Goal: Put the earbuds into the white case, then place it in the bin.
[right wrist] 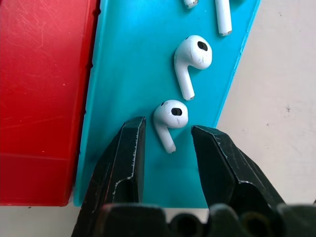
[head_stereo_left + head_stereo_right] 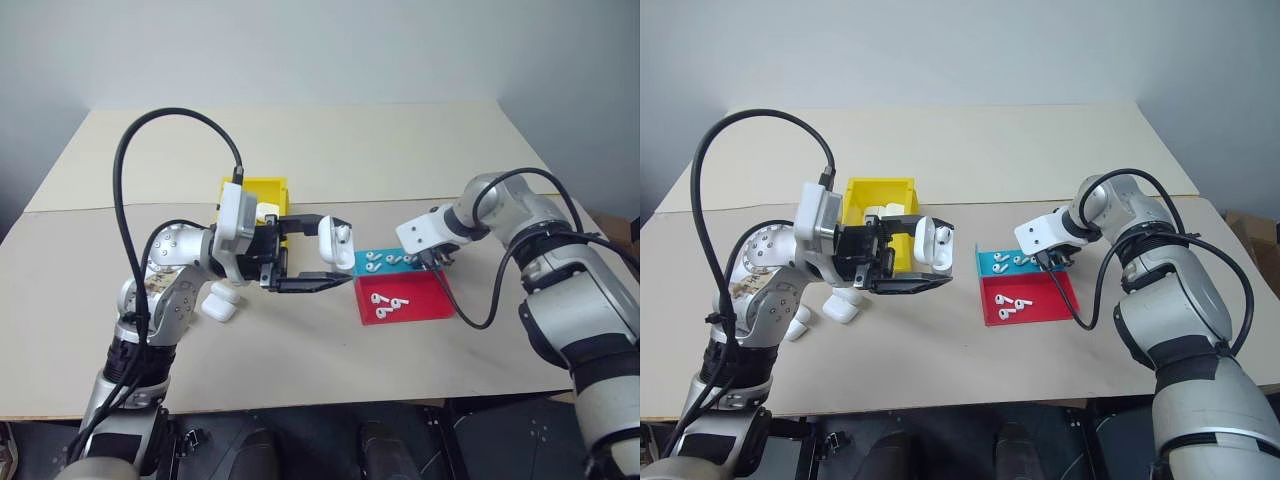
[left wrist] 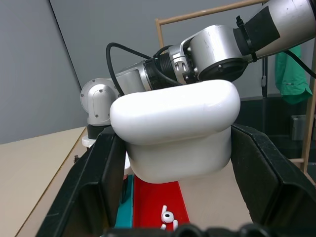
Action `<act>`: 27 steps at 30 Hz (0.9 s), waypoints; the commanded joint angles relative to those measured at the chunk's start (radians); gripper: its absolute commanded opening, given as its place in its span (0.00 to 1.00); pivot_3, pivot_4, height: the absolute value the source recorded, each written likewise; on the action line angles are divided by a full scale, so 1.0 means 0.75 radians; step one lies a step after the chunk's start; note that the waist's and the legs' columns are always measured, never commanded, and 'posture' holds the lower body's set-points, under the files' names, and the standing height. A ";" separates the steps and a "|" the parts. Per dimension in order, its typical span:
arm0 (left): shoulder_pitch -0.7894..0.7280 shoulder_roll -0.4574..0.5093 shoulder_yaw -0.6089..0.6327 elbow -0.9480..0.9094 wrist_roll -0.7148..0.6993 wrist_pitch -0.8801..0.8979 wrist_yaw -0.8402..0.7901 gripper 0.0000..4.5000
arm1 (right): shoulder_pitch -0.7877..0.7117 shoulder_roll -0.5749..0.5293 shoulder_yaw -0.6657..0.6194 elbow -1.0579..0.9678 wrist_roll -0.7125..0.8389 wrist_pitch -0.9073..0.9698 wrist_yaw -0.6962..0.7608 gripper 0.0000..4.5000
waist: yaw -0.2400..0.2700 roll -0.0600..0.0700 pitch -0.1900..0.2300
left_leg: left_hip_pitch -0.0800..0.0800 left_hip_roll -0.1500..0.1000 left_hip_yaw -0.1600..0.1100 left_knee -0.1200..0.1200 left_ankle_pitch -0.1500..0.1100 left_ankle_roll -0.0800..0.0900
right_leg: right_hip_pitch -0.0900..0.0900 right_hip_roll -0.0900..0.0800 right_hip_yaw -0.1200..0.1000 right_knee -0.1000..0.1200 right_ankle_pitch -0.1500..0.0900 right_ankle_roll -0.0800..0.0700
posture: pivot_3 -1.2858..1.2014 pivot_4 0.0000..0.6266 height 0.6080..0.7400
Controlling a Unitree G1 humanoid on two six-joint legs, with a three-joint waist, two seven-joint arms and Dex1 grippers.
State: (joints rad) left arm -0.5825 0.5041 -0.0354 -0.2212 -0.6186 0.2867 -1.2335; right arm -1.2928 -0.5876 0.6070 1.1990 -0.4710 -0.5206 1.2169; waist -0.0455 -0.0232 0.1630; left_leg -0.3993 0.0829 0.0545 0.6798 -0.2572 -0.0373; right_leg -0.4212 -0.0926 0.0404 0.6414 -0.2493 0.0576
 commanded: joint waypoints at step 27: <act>0.012 0.044 0.037 -0.056 -0.039 0.003 0.014 0.64 | 0.043 0.033 -0.091 0.021 -0.052 0.012 0.041 0.14 | -0.001 0.000 0.000 | 0.003 0.000 0.000 0.000 -0.001 0.001 | 0.001 0.000 0.001 0.000 0.000 0.000 | 0.52 0.24 1.00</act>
State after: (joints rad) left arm -0.5722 0.5275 -0.0283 -0.2357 -0.6292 0.2893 -1.2265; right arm -1.2805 -0.5621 0.5363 1.2125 -0.4975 -0.5230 1.2421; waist -0.0462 -0.0232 0.1630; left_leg -0.3973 0.0829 0.0545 0.6799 -0.2576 -0.0366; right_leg -0.4206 -0.0925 0.0410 0.6414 -0.2493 0.0575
